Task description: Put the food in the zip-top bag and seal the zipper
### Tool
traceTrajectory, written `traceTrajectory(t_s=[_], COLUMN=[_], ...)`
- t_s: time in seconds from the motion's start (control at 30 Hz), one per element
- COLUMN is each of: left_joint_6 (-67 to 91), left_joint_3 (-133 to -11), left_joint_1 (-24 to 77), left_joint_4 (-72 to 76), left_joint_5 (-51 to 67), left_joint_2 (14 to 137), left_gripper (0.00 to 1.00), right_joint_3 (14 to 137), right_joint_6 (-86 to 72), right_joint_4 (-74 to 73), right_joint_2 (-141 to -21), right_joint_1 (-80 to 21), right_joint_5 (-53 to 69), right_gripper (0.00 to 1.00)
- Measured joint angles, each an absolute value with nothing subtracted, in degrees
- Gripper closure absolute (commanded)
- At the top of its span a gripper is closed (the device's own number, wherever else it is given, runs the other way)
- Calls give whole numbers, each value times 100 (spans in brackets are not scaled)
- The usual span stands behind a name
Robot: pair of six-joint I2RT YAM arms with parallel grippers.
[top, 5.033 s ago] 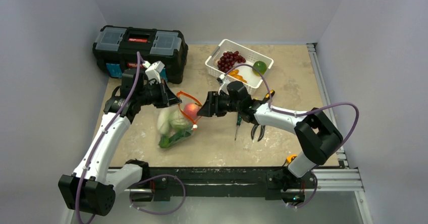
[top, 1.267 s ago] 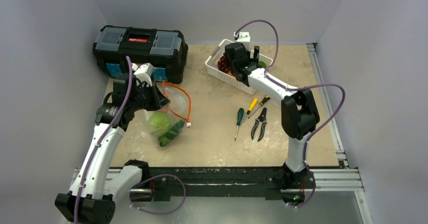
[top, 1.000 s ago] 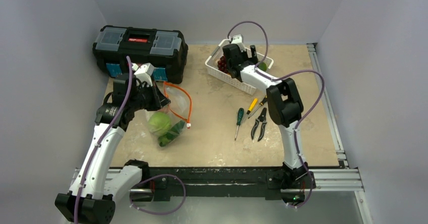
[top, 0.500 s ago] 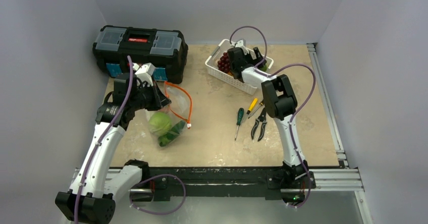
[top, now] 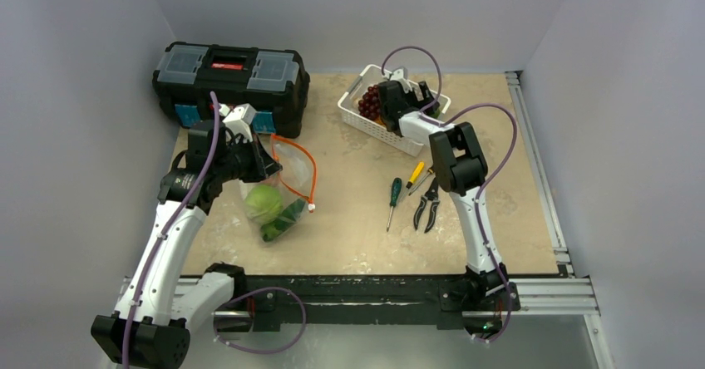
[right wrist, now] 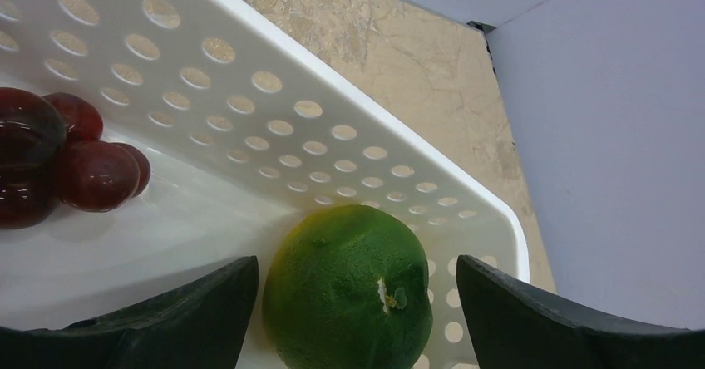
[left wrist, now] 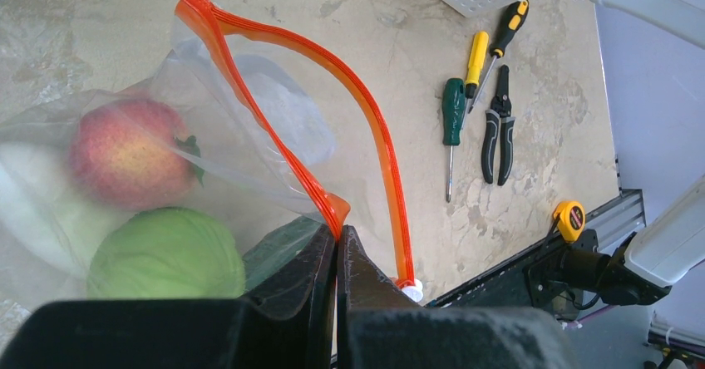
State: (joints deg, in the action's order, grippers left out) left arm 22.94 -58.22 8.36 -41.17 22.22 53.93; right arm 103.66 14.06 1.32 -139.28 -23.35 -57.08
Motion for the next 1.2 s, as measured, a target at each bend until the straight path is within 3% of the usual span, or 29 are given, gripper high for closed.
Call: traceTrajectory(t_s=[0.13,0.3,0.53,0.7,0.9,1.03,1.2], left_joint_6=[2294,2294,2294,2294,2294,2294,2294], left_joint_3=[-5822,-5822,-5822,-5822,-5822,-5822,-5822], left_joint_1=[836,836,836,836,836,836,836], left_joint_4=[-4115,-4106,-4086,-4080,-4077,-4077,-4075], left_joint_5=[2231,2239,2239,2239,2235,2237,2237], left_joint_2=[5400,5417,5428,5461,5470,5478,5498], left_gripper=[100,100,100,100,100,100,100], right_joint_3=[10392,10499,10530,10523,9922,9105,7478], right_joint_6=[1264,1140,945,650,-154,-974,-1975], right_joint_4=[19,-285,-672,-1013,-978,-655,563], right_joint_2=[-13928,-13922,-13675,-13076,-11552,-10547,-9690], right_joint_1=[-2335,-2335,-2335,-2362,-2362,-2359,-2362], right_joint_5=[-5662,-5509,-5247,-4856,-3730,-2464,102], right_gripper=[24,61,88,95,100,100,100])
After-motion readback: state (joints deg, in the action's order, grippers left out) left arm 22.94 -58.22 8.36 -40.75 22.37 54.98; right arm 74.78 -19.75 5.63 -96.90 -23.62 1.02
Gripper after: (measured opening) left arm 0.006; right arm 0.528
